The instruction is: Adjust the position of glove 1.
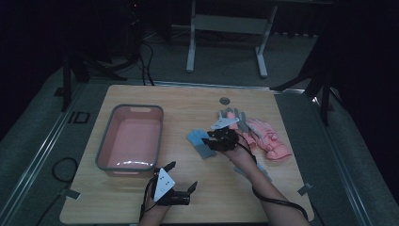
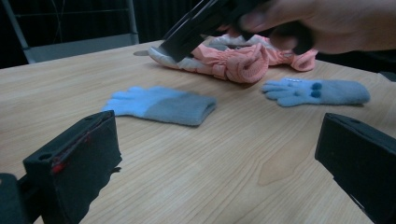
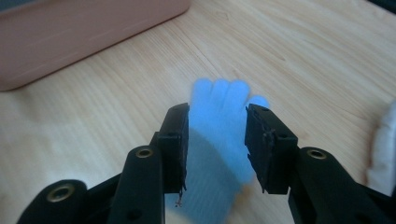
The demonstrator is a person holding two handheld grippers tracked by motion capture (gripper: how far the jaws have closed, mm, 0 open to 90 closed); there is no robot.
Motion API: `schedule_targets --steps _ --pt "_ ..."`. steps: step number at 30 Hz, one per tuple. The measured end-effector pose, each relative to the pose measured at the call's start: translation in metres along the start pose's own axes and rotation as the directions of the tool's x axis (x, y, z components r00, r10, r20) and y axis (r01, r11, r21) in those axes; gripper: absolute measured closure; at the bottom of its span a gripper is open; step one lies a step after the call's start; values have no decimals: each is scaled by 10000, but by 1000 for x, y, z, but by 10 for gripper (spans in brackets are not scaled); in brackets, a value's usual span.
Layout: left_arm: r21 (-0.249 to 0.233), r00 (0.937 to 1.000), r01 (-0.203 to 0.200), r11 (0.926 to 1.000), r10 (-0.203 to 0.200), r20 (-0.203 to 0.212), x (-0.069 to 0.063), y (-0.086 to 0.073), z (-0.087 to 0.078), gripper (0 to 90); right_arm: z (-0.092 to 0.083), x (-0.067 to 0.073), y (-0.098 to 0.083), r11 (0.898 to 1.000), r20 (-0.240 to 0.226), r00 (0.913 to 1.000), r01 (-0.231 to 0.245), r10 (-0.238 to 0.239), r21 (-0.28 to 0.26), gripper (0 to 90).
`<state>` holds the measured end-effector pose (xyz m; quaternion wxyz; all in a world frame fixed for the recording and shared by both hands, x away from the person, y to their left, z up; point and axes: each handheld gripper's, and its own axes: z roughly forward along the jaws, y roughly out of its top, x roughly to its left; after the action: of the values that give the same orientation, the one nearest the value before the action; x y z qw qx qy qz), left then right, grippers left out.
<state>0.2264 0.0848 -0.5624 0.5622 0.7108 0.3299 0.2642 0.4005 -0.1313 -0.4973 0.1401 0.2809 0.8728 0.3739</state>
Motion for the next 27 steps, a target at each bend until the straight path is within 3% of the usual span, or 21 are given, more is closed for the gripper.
schedule_targets --steps 8,14,15,18,20,21,23,25,27 --pt "56 10000 -1 10000 0 49 0 0 0 1 33 -8 -4 9984 81 9991 -417 414 379 621" --pt "50 10000 -25 10000 25 81 0 0 0 1 52 -11 -14 9941 64 9965 -832 829 689 556" --pt "43 10000 -54 10000 53 84 -1 0 0 1 58 -9 -19 9937 -23 9957 -921 924 645 598" --pt "43 9999 -78 10000 77 74 -1 0 0 1 59 -6 -20 9962 97 9973 -731 727 483 717" --pt "43 9999 -78 10000 77 74 -1 0 0 1 59 -4 -20 9965 178 9974 -702 694 463 717" --pt "56 9999 -84 9999 83 87 -1 0 0 1 59 -4 -20 9965 178 9974 -702 694 463 775" --pt "51 9999 -59 10000 58 95 -1 0 0 1 59 5 -18 9967 620 9963 -620 588 517 840" --pt "18 10000 -23 10000 23 97 -1 0 0 1 54 9 -14 9949 923 9927 -830 775 569 849" --pt "-9 10000 8 10000 -8 83 0 0 0 1 39 12 -9 9912 1085 9857 -1315 1290 157 851"
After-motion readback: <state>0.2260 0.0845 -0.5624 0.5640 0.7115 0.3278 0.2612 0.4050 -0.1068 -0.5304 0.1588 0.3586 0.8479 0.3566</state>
